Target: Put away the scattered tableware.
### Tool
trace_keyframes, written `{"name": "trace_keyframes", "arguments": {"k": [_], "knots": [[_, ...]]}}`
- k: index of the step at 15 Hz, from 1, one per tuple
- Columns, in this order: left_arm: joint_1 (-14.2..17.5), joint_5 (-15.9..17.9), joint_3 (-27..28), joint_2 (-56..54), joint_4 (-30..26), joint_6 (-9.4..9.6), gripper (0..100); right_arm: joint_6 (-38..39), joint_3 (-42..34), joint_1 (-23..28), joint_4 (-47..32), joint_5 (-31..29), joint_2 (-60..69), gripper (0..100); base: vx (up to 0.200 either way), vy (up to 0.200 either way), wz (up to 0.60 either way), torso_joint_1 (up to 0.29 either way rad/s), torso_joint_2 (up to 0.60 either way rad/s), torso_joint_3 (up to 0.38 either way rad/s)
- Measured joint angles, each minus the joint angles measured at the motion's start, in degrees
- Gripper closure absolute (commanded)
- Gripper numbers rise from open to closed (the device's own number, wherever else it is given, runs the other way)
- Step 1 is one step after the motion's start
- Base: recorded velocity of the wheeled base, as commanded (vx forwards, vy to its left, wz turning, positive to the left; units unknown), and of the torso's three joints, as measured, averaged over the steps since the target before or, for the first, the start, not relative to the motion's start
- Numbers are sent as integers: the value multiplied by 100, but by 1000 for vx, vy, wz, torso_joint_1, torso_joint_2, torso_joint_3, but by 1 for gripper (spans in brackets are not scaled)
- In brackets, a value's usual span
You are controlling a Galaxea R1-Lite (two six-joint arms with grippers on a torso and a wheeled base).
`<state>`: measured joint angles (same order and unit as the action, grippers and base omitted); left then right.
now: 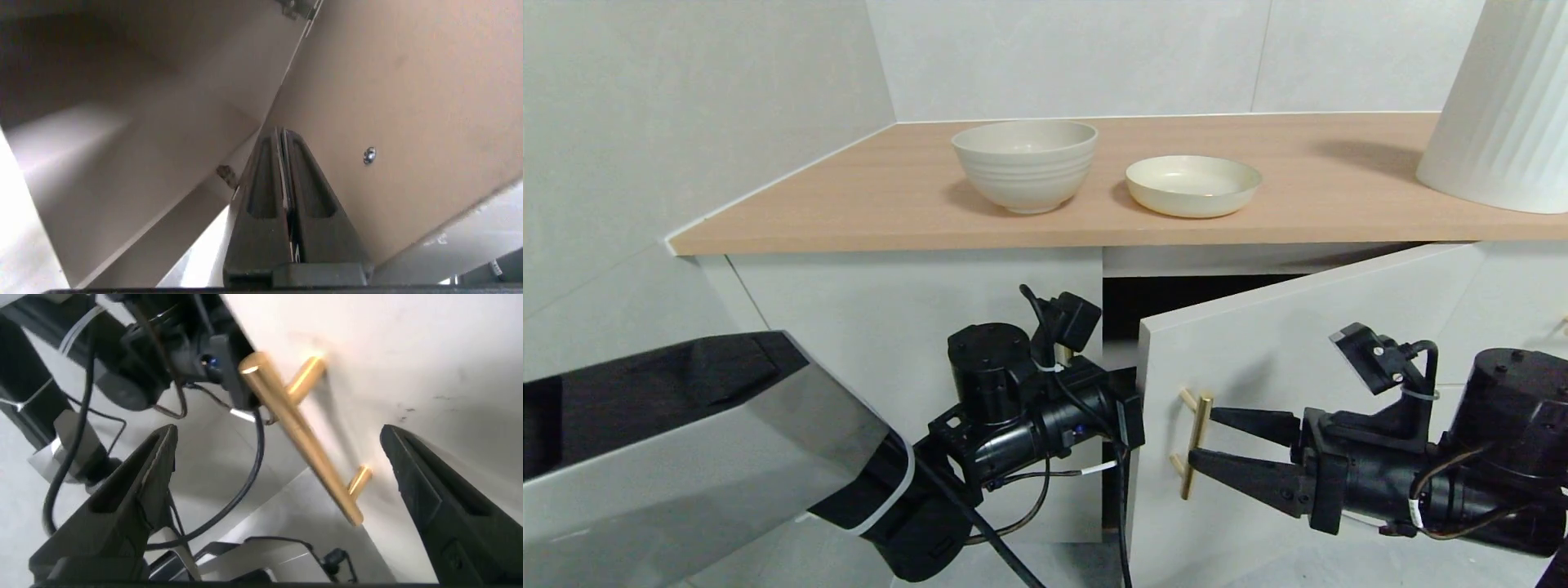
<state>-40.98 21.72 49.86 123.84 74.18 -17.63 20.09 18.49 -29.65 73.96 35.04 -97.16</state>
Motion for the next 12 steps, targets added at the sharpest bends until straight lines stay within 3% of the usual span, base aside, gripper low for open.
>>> {"name": "trace_keyframes", "arguments": {"k": [3, 6, 8, 12], "knots": [[-5, -5, -6, -39, -6, -2, 100, -446, -402, 11, -33, -294, 374, 0, 0, 0, 0, 0, 0, 0], [-7, -11, -20, -116, -12, 0, 100, -1232, -780, -106, -646, -1955, 881, 0, 0, 0, 0, 0, 0, 0], [-7, -130, -28, -166, -15, -2, 100, -1421, -692, -295, -1819, -2716, 1442, 0, 0, 0, 0, 0, 0, 0], [-80, -178, -105, -245, -22, -2, 100, -1720, 367, -592, -5951, -3558, 2935, 0, 0, 0, 0, 0, 0, 0]]}}
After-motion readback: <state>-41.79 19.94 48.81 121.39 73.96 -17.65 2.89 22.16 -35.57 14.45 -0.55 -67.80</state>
